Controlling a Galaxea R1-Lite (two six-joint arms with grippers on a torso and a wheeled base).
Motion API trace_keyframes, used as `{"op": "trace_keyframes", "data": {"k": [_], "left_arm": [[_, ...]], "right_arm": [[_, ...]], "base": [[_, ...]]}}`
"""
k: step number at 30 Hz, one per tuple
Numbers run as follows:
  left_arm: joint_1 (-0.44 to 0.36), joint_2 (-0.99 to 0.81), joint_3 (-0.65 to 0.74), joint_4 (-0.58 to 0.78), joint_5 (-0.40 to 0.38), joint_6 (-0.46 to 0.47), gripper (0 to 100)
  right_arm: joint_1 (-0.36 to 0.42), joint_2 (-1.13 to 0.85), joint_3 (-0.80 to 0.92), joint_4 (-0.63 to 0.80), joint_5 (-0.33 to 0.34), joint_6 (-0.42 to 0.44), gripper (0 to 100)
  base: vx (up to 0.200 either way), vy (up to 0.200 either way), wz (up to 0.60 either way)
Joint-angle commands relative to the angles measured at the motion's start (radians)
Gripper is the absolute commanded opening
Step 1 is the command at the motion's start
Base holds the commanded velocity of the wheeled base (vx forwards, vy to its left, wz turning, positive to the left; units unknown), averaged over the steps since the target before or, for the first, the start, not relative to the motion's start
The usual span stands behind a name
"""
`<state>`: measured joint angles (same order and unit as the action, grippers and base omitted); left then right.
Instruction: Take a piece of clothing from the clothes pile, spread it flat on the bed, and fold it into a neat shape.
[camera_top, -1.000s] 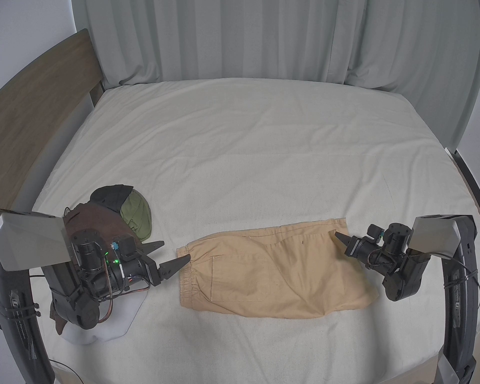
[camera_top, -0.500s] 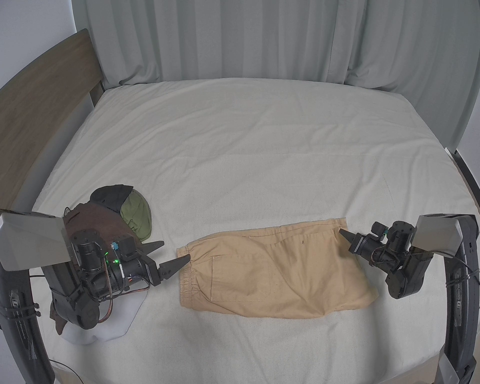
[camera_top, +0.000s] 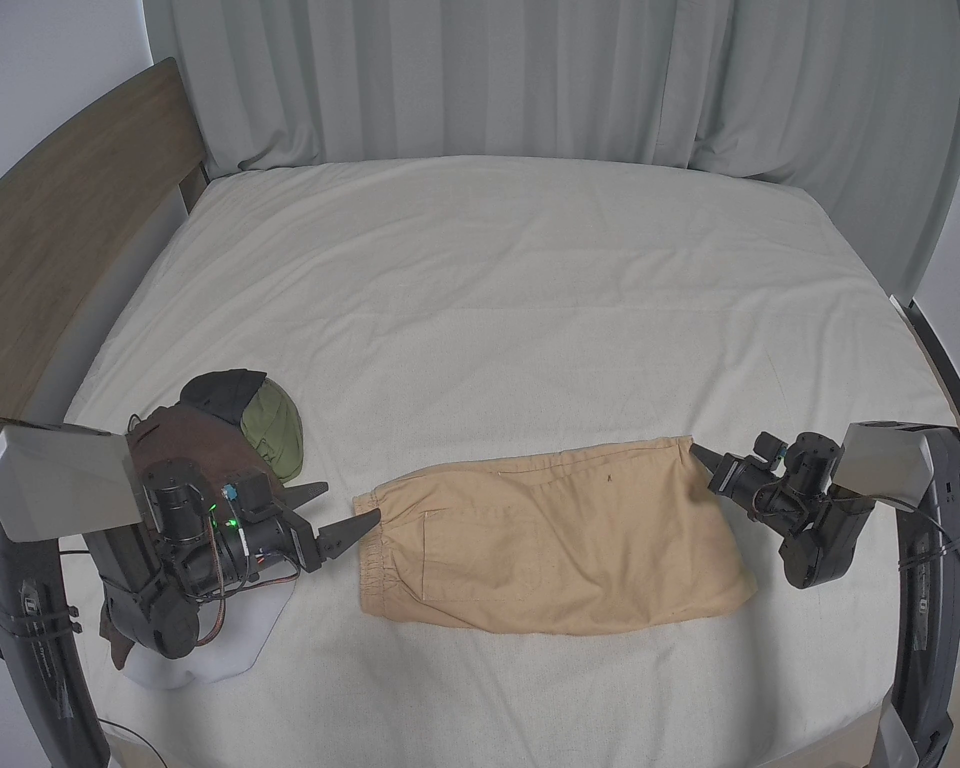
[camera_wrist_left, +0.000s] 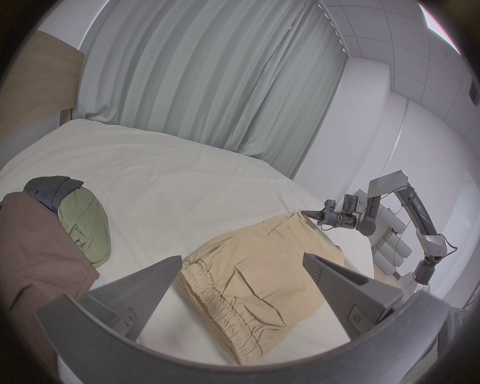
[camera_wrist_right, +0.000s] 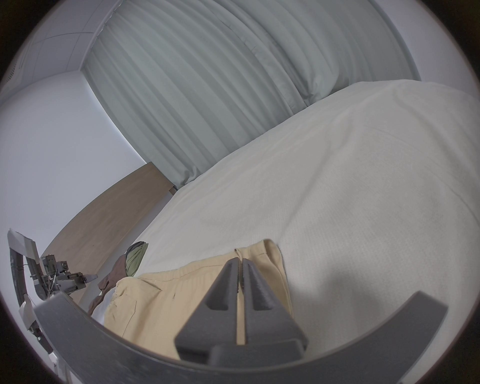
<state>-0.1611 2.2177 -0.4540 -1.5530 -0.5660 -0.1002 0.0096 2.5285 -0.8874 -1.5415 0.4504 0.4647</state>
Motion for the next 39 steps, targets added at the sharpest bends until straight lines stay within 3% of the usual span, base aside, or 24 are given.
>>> {"op": "trace_keyframes", "data": {"k": [1,33,34,39], "left_arm": [[0.000,0.005,0.000,-0.002,0.000,0.001,100],[0.009,0.020,-0.006,-0.001,0.001,0.002,100],[0.009,0.020,-0.006,-0.002,0.001,0.002,100],[0.009,0.020,-0.006,-0.002,0.001,0.002,100]], "right_arm": [[-0.008,-0.005,-0.008,0.000,0.001,0.000,0],[-0.017,0.013,-0.070,0.000,-0.016,0.002,0],[-0.016,0.013,-0.070,0.000,-0.016,0.002,100],[-0.013,0.010,-0.079,-0.002,-0.018,-0.001,100]], "base": [[0.000,0.000,0.00],[0.000,0.000,0.00],[0.000,0.000,0.00],[0.000,0.000,0.00]]}}
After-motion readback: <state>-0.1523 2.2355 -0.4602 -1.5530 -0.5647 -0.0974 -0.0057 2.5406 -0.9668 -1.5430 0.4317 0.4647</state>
